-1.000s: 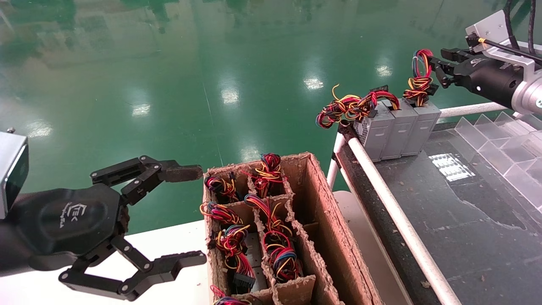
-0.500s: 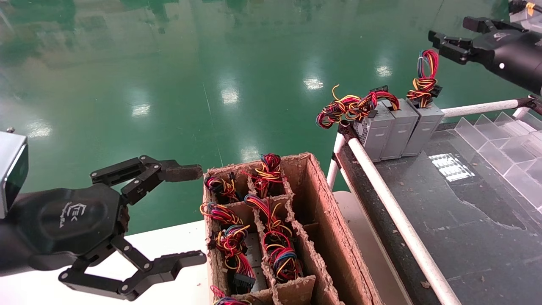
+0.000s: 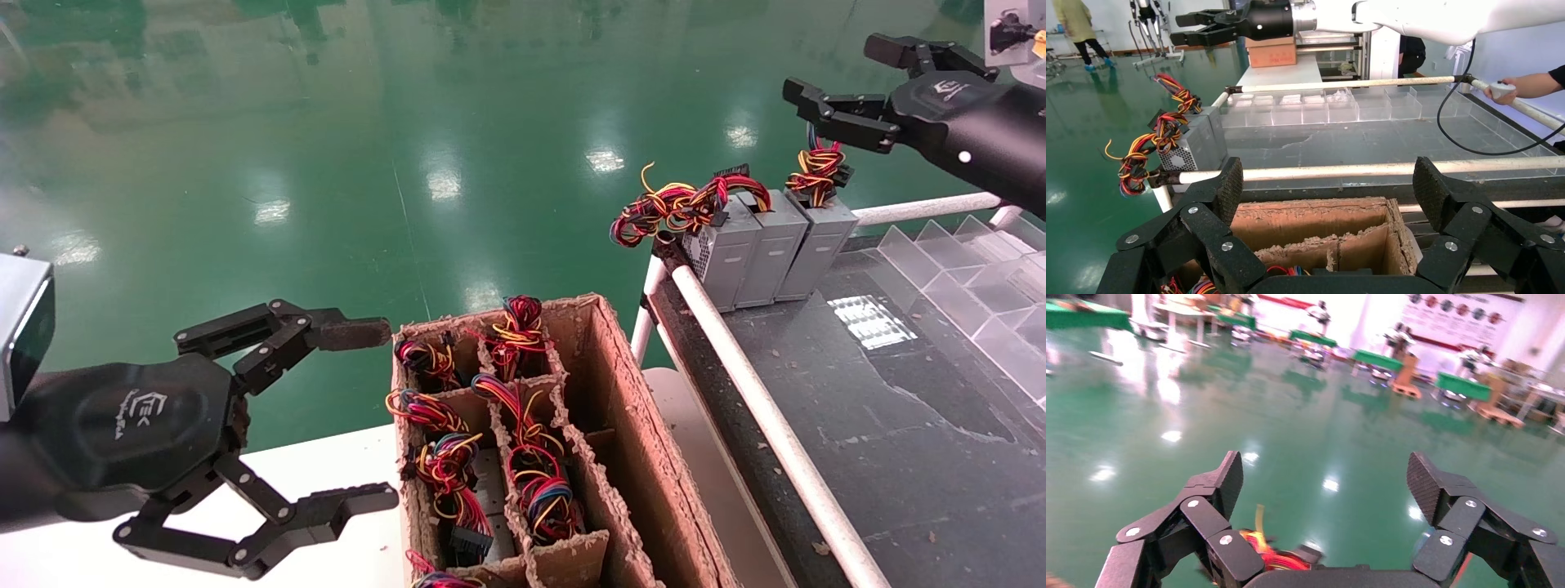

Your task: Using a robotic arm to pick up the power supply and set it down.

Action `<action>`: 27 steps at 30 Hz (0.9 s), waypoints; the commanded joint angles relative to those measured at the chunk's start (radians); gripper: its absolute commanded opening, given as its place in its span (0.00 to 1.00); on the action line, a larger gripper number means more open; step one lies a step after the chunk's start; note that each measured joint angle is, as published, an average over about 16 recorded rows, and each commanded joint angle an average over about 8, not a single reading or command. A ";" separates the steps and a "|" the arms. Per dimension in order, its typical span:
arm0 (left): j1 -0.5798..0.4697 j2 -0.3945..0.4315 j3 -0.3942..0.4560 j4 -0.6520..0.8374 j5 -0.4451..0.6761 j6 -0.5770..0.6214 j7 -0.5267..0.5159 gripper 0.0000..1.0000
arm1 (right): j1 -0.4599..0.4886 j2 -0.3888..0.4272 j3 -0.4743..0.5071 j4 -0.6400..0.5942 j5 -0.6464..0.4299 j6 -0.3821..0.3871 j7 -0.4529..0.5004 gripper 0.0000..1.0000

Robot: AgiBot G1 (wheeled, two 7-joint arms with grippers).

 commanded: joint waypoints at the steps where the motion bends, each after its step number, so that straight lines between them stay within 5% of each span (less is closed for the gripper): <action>1: 0.000 0.000 0.000 0.000 0.000 0.000 0.000 1.00 | -0.025 0.014 0.002 0.043 0.016 -0.025 0.019 1.00; 27: 0.000 0.000 0.000 0.000 0.000 0.000 0.000 1.00 | -0.353 0.193 0.021 0.603 0.219 -0.349 0.267 1.00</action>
